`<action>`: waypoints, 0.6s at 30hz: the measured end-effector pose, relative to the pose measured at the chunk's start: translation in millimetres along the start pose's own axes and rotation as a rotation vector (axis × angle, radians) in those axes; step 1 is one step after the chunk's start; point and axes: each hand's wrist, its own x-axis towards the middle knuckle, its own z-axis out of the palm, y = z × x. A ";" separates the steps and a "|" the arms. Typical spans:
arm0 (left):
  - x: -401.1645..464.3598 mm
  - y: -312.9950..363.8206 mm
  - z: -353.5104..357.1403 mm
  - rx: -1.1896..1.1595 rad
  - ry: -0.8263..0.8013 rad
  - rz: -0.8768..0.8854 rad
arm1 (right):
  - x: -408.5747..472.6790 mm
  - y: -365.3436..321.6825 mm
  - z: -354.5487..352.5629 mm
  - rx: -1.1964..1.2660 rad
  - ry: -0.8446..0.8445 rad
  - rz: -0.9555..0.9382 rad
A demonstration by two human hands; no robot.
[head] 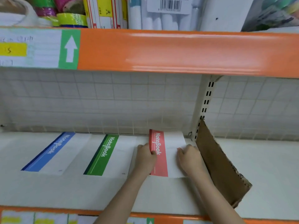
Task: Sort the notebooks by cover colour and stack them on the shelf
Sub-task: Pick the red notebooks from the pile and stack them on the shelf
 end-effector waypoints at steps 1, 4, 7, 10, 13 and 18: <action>2.3 -1.0 3.2 0.035 -0.002 -0.007 | 2.6 0.6 1.1 -0.020 0.001 -0.005; 7.1 -4.9 11.7 0.101 0.008 -0.025 | 7.2 2.1 4.4 -0.070 -0.001 -0.020; 11.0 -8.1 17.2 0.109 0.034 -0.032 | 11.1 6.1 8.2 -0.055 -0.018 -0.017; 14.8 -9.1 20.8 0.101 0.042 -0.019 | 15.7 8.3 9.2 -0.024 -0.017 -0.015; 18.6 -11.3 23.5 0.125 0.049 -0.015 | 18.1 8.9 10.4 -0.030 -0.003 -0.029; 19.8 -14.5 22.6 0.115 0.050 0.001 | 16.0 14.4 14.9 -0.129 -0.013 -0.062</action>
